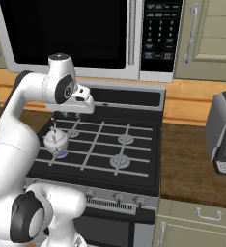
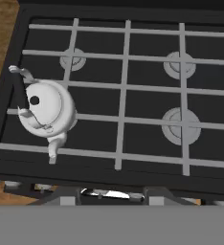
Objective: Turn off the front left burner of the stove.
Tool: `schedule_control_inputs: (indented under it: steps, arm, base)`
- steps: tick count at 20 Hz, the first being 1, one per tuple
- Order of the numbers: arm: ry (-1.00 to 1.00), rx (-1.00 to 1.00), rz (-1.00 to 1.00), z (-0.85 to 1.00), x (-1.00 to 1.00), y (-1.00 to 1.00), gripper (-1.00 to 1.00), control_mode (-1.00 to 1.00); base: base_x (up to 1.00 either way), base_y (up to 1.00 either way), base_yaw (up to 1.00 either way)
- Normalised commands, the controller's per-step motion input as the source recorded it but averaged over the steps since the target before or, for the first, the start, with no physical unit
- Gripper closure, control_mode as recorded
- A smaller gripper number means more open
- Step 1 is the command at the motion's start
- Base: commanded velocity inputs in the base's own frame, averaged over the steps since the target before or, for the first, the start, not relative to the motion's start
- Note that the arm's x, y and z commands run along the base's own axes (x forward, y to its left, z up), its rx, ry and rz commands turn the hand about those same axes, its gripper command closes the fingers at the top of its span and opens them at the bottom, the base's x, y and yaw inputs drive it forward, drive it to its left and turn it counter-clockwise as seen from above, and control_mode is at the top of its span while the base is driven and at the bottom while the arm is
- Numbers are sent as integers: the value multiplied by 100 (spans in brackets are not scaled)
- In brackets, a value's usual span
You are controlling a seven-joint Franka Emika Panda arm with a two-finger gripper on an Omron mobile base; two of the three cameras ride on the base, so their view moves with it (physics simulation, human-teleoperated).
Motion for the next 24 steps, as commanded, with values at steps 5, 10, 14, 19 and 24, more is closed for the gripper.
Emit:
schedule_control_inputs:
  steps: [5, 10, 14, 19, 24]
  arm:
    - [0, -2, 5, -3, -37, 26, -100, -100]
    - [0, -23, 19, -33, -65, 100, -100, -100]
    - [0, -32, 16, -46, -68, 100, -100, -100]
    - [0, -35, 17, -54, -59, 100, -100, -100]
    - [0, -30, 19, -62, -48, 100, -100, -100]
  base:
    - [0, 0, 0]
    - [0, 0, 0]
    - [0, 0, 0]
    - [0, 0, 0]
    - [0, 0, 0]
